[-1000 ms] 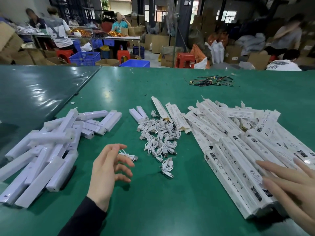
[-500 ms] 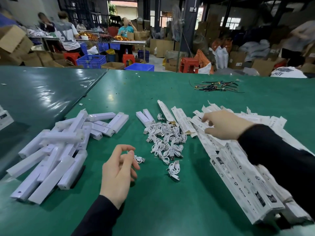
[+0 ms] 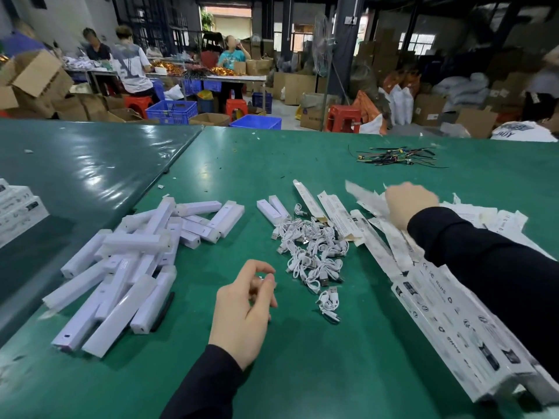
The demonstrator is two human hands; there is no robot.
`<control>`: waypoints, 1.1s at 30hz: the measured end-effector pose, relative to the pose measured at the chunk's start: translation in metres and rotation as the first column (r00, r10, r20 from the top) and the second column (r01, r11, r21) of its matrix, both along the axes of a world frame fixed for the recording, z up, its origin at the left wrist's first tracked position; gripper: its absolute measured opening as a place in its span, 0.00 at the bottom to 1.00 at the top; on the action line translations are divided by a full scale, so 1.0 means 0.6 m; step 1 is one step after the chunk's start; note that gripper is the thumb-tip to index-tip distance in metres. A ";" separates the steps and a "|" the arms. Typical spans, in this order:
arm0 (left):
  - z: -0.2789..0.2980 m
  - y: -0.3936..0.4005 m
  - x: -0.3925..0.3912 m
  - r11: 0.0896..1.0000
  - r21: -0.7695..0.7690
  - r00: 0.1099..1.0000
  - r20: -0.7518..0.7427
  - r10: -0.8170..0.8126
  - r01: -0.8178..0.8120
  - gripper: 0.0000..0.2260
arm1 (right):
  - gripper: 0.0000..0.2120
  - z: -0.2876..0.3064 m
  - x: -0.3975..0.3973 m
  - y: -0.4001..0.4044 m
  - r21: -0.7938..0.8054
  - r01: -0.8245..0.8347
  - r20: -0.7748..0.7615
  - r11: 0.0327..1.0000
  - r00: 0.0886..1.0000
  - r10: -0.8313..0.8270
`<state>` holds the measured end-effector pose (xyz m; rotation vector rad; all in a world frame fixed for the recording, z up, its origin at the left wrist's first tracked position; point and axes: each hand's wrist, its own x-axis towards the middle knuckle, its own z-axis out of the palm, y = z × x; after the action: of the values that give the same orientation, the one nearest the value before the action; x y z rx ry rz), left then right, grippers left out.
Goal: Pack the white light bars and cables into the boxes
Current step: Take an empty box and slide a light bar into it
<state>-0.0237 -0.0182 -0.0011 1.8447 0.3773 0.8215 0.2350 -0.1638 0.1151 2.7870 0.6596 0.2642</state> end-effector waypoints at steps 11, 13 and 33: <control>0.040 0.028 -0.005 0.593 -0.720 0.932 0.305 -0.197 0.361 0.24 | 0.12 -0.072 -0.267 0.024 0.760 0.417 -0.599 0.499 0.150 0.787; 0.041 0.027 -0.008 0.519 -0.764 0.924 0.326 -0.201 0.382 0.27 | 0.14 -0.115 -0.289 0.026 0.723 0.494 -0.576 0.482 0.047 0.816; 0.041 0.016 -0.006 0.495 -0.801 0.927 0.193 -0.322 0.338 0.21 | 0.12 -0.146 -0.322 0.017 0.646 0.652 -0.378 0.396 -0.178 0.909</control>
<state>-0.0276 -0.0087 0.0234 0.9421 0.3008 0.2736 0.0420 -0.1538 0.0275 2.6758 1.7702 -3.1896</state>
